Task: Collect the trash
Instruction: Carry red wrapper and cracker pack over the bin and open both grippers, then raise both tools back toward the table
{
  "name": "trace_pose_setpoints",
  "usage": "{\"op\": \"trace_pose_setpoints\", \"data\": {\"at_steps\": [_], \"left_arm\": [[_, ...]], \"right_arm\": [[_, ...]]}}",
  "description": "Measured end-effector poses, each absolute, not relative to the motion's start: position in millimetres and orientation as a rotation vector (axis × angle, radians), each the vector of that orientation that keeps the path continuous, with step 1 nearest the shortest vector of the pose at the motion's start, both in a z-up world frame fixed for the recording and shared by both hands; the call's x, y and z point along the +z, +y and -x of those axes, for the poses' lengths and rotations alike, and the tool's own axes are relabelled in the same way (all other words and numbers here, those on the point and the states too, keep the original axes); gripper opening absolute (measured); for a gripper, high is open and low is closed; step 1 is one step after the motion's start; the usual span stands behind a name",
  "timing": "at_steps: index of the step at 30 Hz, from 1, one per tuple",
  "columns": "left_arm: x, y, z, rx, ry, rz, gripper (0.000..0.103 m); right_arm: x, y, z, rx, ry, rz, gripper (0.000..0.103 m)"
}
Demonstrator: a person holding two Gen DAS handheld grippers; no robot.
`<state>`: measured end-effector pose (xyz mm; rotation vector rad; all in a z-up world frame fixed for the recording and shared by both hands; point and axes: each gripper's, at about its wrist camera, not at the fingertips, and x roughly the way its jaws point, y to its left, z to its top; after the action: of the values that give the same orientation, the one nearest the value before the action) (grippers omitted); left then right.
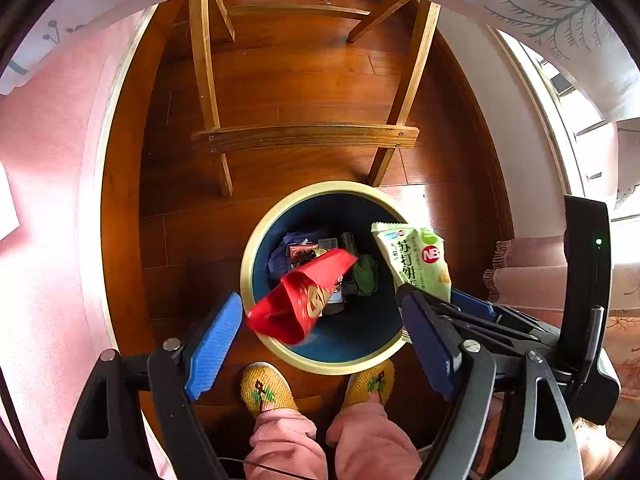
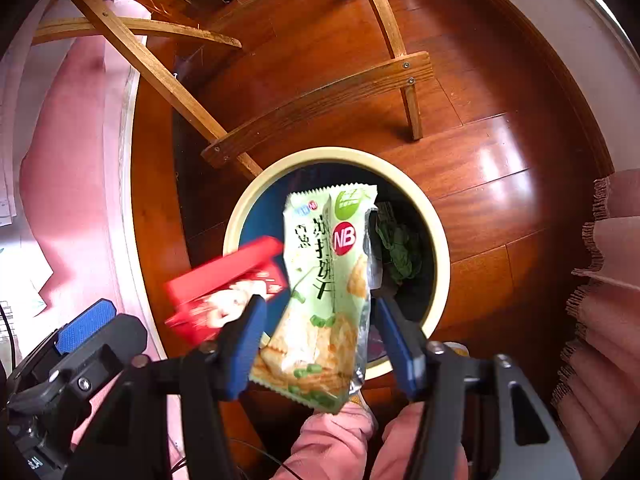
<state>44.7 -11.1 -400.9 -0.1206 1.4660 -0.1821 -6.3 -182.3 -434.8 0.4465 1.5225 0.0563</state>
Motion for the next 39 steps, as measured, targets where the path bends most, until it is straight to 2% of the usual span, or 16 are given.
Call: {"op": "trace_pose_setpoints", "data": {"at_steps": [4, 16, 26, 39], "left_arm": [[-396, -8, -43, -0.158, 1.454, 0.098, 0.087], [-333, -6, -45, -0.123, 1.402, 0.082, 0.088], [-239, 2, -37, -0.132, 1.350, 0.064, 0.089], [-87, 18, -18, -0.217, 1.220, 0.037, 0.089]], "right_arm": [[-424, -182, 9, 0.053, 1.486, -0.447, 0.066], [-359, -183, 12, 0.042, 1.450, -0.442, 0.066], [-274, -186, 19, 0.022, 1.411, -0.405, 0.066], [-141, -186, 33, 0.031, 1.310, -0.381, 0.066]]}}
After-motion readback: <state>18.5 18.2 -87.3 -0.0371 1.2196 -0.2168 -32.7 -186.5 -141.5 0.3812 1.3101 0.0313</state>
